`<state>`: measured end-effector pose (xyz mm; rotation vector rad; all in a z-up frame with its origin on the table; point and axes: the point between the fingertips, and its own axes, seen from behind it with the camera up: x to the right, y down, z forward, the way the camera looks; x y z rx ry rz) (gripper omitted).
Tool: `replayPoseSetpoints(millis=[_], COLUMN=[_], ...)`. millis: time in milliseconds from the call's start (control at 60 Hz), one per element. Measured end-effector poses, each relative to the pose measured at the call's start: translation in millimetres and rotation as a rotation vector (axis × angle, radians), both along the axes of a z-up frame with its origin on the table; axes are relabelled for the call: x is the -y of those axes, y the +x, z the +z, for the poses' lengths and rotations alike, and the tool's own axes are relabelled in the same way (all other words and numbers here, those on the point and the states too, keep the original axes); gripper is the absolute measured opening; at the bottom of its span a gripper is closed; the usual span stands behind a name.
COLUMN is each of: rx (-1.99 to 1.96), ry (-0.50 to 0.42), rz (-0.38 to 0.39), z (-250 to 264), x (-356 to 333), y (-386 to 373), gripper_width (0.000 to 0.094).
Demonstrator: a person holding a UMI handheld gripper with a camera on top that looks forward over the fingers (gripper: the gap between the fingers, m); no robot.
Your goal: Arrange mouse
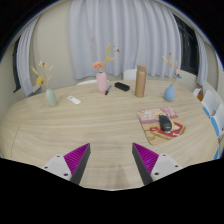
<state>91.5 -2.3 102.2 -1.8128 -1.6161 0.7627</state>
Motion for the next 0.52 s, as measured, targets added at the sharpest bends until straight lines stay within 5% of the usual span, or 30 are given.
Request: replayPoseSetpoints(millis=[300, 517], rx=[0.072, 0.097], ry=[-0.006, 0.018], rz=[0.108, 0.073], z=[-27, -33], x=[114, 111], y=[80, 93], gripper_width=[0.0857, 0.086])
